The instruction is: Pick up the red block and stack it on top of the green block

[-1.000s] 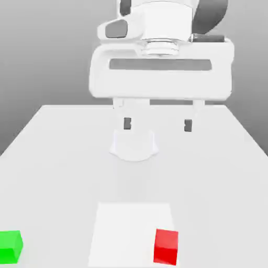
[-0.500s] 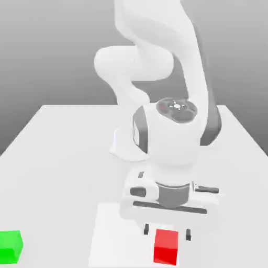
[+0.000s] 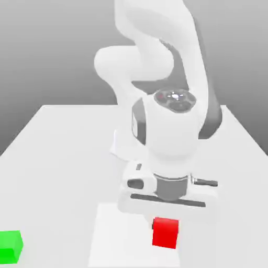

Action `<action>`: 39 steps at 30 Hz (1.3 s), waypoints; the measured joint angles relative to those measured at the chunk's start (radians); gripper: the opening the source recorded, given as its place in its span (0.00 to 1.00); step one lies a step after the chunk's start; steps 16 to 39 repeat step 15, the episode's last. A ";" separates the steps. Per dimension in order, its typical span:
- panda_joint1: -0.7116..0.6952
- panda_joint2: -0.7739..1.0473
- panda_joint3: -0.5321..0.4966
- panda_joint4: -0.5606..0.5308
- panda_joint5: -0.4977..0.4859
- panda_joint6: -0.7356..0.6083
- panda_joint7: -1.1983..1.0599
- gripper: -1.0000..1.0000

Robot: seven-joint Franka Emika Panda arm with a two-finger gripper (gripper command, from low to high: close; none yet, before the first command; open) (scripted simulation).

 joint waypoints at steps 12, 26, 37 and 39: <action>-0.299 0.170 -0.226 0.182 0.161 -0.018 0.055 1.00; -0.299 0.170 -0.226 0.182 0.161 -0.018 0.055 1.00; -0.299 0.170 -0.226 0.182 0.161 -0.018 0.055 1.00; -0.299 0.170 -0.226 0.182 0.161 -0.018 0.055 1.00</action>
